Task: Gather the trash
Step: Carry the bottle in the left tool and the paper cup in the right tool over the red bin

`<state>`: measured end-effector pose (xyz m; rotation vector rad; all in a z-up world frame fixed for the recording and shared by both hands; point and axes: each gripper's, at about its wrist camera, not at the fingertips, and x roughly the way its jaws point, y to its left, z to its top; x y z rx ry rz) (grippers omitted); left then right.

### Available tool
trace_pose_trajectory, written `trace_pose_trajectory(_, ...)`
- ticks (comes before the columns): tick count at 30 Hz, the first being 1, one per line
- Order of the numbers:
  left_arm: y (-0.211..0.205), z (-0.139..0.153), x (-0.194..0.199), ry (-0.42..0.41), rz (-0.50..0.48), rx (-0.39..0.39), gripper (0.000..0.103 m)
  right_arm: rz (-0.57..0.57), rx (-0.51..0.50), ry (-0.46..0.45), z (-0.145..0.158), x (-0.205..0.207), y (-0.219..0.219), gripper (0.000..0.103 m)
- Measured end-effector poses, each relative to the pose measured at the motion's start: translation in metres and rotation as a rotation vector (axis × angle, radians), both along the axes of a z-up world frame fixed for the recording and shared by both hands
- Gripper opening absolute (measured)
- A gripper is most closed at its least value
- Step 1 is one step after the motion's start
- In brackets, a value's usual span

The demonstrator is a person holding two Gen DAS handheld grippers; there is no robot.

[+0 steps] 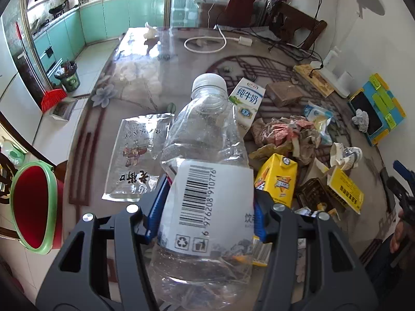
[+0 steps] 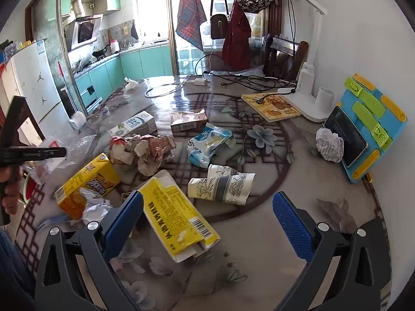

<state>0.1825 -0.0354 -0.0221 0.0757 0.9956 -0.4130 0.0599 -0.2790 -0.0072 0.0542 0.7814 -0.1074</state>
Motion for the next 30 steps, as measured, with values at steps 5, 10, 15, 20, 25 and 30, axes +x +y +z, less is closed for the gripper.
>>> trace_pose_trajectory(5,-0.003,0.021,-0.03,-0.061,-0.047,-0.022,0.053,-0.011,0.002,0.077,-0.021,0.033,-0.006,0.097)
trace_pose_trajectory(10,-0.003,0.028,-0.043,-0.088,-0.056,-0.053,0.054,-0.016,-0.058,0.129,-0.044,0.061,0.0,0.097)
trace_pose_trajectory(15,0.0,0.029,-0.049,-0.117,-0.062,-0.051,0.054,-0.029,-0.074,0.174,-0.062,0.08,-0.003,0.097)
trace_pose_trajectory(20,0.004,0.028,-0.048,-0.119,-0.051,-0.06,0.054,-0.043,-0.059,0.209,-0.076,0.089,-0.008,0.093)
trace_pose_trajectory(25,0.008,0.029,-0.051,-0.121,-0.043,-0.053,0.054,-0.036,-0.045,0.204,-0.077,0.088,-0.008,0.083)
trace_pose_trajectory(30,0.02,0.036,-0.056,-0.141,-0.02,-0.055,0.054,-0.009,-0.113,0.118,-0.045,0.072,0.011,0.083)
